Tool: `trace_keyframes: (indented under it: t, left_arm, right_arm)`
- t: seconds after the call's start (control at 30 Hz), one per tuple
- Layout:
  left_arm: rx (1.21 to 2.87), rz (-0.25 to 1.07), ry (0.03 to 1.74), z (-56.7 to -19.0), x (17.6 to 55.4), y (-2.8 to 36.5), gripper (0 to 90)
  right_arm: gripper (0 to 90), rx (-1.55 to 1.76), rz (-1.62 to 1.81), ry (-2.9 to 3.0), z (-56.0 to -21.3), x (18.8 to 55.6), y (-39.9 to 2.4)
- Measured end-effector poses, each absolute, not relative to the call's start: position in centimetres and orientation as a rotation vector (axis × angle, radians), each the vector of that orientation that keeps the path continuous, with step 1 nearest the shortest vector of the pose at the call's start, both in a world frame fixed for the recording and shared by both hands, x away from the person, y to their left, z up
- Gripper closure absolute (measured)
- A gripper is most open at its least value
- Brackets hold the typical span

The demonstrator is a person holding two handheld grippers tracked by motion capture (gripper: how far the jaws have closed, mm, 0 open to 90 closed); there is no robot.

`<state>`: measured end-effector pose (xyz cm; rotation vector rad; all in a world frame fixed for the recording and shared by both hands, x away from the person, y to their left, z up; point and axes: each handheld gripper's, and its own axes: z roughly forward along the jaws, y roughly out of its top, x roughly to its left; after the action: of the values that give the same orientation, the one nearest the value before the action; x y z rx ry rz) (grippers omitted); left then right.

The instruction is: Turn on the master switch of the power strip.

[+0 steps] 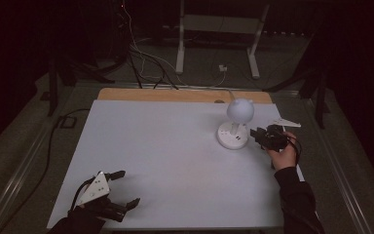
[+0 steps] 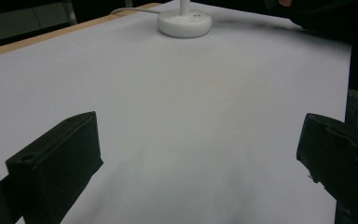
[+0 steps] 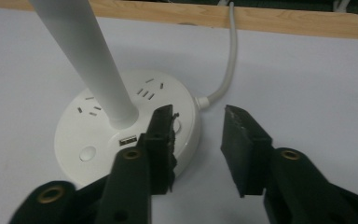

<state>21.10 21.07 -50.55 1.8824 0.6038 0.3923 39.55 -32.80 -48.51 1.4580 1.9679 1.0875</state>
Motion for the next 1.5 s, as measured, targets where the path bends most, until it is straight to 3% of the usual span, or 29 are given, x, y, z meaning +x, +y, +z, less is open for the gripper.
trace_keyframes:
  t: [0.43,1.5]
  left_arm:
    - [1.88,0.393,0.604,-50.5,21.1,21.1,0.2]
    - [1.883,0.396,0.602,-50.6,21.1,21.0,0.2]
  right_arm:
    - [89.9,1.454,1.05,1.953,-48.3,39.7,-32.6]
    - [90.0,1.405,1.026,1.976,-49.2,41.1,-29.8]
